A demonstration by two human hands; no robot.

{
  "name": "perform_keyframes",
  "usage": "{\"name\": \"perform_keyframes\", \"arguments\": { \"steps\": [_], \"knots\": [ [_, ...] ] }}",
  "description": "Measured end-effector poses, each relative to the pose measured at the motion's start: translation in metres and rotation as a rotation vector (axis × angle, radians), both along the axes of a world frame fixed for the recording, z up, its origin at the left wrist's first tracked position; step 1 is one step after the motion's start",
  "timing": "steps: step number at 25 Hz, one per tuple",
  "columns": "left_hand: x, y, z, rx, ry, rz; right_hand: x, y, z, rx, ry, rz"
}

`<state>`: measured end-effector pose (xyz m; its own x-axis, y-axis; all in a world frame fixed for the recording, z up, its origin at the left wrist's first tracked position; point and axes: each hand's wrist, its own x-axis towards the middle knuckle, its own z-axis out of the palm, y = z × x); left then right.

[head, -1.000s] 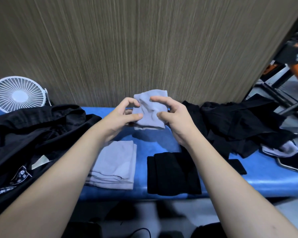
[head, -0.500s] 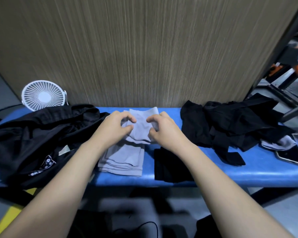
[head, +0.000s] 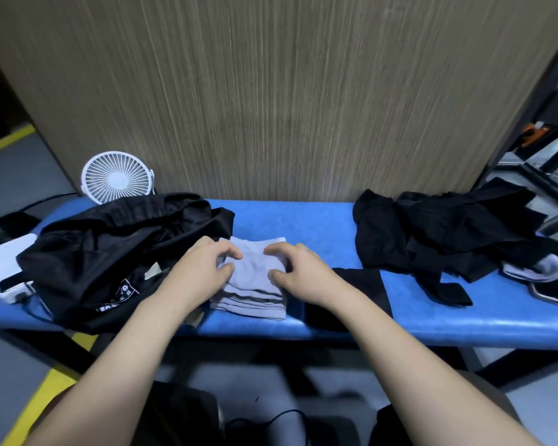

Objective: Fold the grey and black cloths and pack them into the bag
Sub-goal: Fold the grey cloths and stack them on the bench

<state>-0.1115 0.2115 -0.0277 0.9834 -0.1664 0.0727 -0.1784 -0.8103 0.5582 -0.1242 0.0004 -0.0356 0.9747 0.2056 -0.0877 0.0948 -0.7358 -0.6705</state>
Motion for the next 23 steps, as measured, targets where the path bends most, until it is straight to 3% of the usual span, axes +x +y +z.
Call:
{"name": "perform_keyframes", "arguments": {
  "steps": [2,6,10,13,19,23],
  "knots": [
    [-0.001,0.002,-0.006,0.003,-0.028,0.03,0.0,-0.004,-0.004,-0.172,-0.042,0.007],
    [-0.006,-0.01,-0.009,0.058,-0.299,-0.032,0.002,-0.009,-0.006,-0.269,-0.425,-0.021],
    [-0.003,-0.017,-0.033,0.347,-0.126,-0.16,0.0,-0.003,-0.027,-0.413,-0.228,0.213],
    [-0.004,-0.012,-0.044,0.458,-0.169,-0.135,0.004,-0.004,-0.038,-0.491,-0.121,0.255],
    [-0.007,-0.007,-0.044,0.49,-0.187,-0.14,0.001,-0.002,-0.039,-0.524,-0.159,0.256],
    [-0.01,-0.021,-0.029,0.483,-0.375,-0.095,-0.005,-0.008,-0.023,-0.493,-0.37,0.184]
  ]
}}
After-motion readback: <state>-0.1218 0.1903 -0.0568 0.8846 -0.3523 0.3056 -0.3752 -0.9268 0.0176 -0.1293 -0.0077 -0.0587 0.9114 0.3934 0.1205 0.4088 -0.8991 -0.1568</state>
